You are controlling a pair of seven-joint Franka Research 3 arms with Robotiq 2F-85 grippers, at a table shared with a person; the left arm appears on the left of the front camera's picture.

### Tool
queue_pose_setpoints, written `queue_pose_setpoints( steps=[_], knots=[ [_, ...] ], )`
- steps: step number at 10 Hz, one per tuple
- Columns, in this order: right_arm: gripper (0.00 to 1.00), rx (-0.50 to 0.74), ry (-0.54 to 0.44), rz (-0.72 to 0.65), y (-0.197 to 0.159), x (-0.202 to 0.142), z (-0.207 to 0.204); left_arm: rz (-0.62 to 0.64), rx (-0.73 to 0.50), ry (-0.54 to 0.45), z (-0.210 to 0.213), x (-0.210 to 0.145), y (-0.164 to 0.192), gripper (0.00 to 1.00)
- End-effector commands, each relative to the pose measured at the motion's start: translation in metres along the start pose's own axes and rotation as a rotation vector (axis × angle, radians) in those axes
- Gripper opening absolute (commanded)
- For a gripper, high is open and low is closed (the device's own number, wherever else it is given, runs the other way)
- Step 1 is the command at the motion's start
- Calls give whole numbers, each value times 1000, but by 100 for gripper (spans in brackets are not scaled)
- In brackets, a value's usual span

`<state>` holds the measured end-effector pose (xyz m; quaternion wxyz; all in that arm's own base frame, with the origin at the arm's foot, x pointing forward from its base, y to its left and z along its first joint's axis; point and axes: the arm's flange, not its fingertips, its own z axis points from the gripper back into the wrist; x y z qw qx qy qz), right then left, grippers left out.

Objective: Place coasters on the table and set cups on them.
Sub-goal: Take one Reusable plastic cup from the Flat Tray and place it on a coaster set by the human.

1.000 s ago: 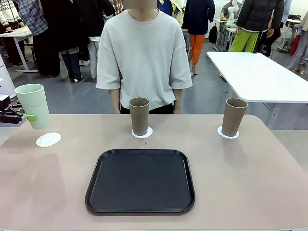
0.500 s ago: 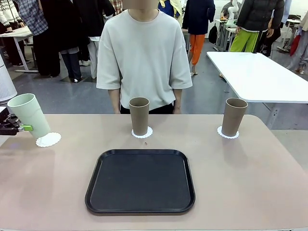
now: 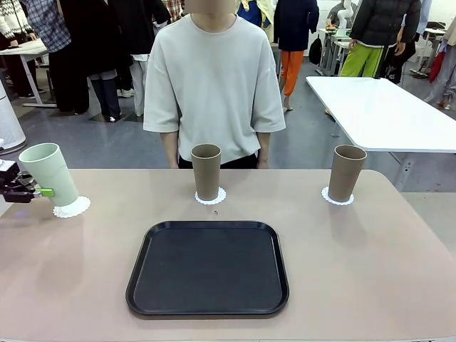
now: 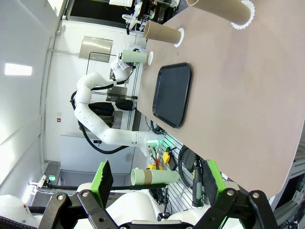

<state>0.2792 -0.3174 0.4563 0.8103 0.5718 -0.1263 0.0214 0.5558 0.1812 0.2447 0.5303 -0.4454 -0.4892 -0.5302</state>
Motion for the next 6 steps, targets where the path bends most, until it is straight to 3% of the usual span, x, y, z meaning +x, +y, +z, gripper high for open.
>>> queue_pose_setpoints(
  steps=[1,6],
  knots=[
    [100,8,-1,5,1,-1,1,14,29,44,-14,2,8,84],
    [100,8,-1,5,1,-1,1,68,47,44,-14,-7,22,84]
  ],
)
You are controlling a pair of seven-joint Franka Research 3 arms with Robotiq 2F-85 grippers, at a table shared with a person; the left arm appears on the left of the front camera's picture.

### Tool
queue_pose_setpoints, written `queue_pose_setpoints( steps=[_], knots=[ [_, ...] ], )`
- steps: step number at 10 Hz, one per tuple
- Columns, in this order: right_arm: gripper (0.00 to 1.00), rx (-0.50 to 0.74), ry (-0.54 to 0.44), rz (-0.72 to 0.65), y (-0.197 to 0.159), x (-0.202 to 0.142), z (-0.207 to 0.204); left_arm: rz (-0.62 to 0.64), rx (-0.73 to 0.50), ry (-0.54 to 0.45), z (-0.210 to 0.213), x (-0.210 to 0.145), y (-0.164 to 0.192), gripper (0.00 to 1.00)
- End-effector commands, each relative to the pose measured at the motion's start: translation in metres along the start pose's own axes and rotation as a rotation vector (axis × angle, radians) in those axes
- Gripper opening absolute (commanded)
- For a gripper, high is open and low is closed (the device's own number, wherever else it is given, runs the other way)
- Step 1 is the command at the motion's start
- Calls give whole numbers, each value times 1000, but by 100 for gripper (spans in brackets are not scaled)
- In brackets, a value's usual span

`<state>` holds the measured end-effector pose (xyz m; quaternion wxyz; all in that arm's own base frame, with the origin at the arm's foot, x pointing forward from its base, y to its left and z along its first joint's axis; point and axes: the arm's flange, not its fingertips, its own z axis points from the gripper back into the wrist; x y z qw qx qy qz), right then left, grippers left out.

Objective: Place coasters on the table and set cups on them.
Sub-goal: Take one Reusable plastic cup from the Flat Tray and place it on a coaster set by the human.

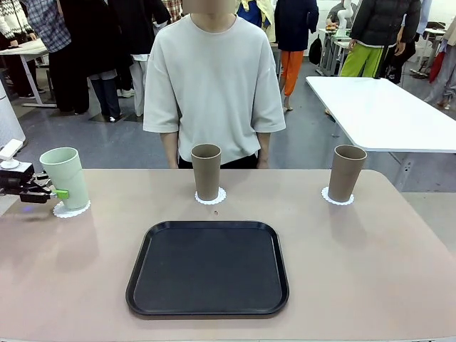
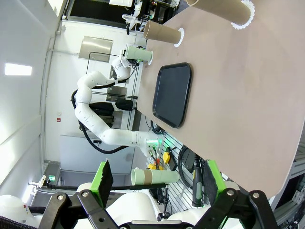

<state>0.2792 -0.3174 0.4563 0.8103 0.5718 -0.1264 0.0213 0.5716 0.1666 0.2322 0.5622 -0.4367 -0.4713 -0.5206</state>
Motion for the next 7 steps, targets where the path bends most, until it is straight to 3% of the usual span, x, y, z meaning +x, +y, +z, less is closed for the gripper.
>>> queue_pose_setpoints(
  steps=[1,7],
  knots=[
    [100,8,-1,5,1,-1,1,35,22,11,6,4,5,84],
    [100,8,-1,5,1,-1,1,61,18,21,16,-6,4,84]
  ],
)
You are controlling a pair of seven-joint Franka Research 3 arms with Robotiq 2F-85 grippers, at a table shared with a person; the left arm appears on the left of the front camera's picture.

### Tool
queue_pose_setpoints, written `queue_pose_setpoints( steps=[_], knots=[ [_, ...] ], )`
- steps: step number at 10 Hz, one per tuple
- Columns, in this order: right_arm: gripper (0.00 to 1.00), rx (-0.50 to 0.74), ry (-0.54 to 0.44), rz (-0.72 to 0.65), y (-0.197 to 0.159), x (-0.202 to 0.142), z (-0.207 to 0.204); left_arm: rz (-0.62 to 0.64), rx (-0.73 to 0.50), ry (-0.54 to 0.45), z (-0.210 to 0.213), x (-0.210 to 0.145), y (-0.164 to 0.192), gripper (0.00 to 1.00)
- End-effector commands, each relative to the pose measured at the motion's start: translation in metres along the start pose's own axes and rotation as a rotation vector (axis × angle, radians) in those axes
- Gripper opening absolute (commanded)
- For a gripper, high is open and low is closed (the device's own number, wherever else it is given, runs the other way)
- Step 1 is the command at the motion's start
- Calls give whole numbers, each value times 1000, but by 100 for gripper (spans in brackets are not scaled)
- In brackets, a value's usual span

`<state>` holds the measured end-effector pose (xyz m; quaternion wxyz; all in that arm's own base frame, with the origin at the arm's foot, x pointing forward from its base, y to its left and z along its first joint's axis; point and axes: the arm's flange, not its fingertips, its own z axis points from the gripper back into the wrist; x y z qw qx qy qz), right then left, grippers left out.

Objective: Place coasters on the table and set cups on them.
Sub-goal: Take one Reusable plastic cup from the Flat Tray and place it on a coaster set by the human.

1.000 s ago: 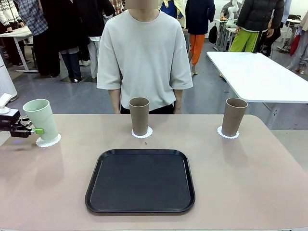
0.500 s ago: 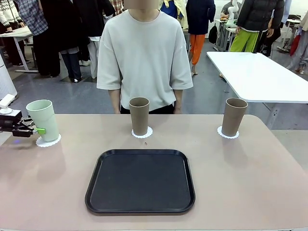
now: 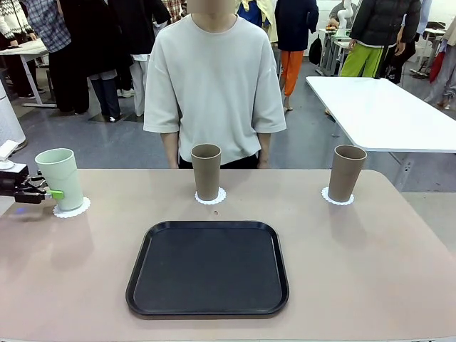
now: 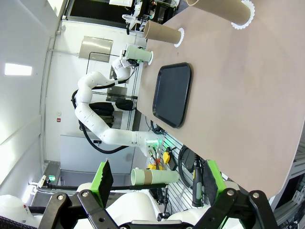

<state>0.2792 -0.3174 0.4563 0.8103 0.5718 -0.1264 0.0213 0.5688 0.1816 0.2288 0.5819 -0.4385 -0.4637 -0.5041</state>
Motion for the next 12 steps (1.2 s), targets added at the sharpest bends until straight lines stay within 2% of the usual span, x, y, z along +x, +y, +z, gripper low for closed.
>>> queue_pose_setpoints(
  steps=[1,7,8,12],
  knots=[
    [100,8,-1,5,1,-1,1,12,-5,10,1,-1,6,84],
    [100,8,-1,5,1,-1,1,12,-15,17,0,-6,1,84],
    [100,8,-1,5,1,-1,1,8,-22,17,0,-8,0,100],
    [100,8,-1,5,1,-1,1,22,-35,44,1,-8,0,100]
  ],
)
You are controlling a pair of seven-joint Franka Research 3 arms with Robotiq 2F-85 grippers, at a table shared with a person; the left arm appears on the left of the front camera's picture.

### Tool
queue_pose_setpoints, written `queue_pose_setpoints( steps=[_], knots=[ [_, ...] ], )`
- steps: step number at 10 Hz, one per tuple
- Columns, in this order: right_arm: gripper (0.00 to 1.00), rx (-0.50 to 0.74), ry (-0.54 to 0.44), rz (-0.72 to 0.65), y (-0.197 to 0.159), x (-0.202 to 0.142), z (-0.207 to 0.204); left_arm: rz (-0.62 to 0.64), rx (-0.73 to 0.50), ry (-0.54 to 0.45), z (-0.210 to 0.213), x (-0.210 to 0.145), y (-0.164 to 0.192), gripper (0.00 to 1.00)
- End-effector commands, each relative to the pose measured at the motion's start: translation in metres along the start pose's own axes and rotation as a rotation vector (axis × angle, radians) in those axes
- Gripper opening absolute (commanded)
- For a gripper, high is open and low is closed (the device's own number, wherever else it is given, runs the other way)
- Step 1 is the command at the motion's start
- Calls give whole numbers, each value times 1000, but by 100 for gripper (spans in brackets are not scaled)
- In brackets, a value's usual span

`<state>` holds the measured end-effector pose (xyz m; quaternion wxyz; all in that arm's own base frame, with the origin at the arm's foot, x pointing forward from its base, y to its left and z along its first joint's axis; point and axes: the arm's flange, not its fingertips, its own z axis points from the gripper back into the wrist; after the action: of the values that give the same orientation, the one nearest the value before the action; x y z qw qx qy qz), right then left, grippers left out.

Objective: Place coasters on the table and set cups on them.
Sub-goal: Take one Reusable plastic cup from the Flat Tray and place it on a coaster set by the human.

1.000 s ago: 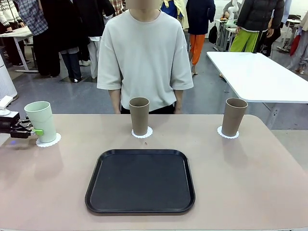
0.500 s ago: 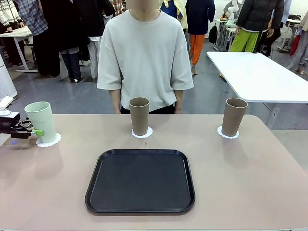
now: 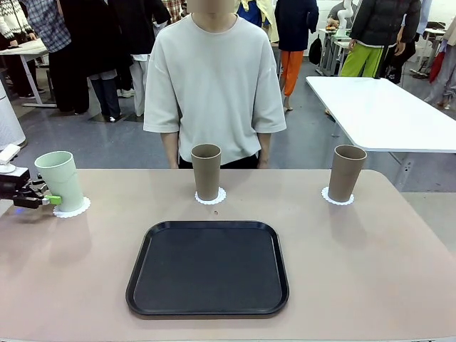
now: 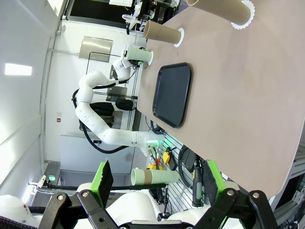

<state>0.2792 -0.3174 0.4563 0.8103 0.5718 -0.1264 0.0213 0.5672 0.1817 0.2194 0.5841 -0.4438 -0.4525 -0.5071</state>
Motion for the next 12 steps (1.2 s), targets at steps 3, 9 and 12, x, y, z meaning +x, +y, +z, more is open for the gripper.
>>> queue_pose_setpoints(
  steps=[3,9,12],
  knots=[
    [100,8,-1,5,1,-1,1,13,-19,51,2,-1,3,100],
    [100,8,-1,5,1,-1,1,20,-19,206,3,0,6,100],
    [100,8,-1,5,1,-1,1,19,-5,253,14,7,5,100]
  ],
)
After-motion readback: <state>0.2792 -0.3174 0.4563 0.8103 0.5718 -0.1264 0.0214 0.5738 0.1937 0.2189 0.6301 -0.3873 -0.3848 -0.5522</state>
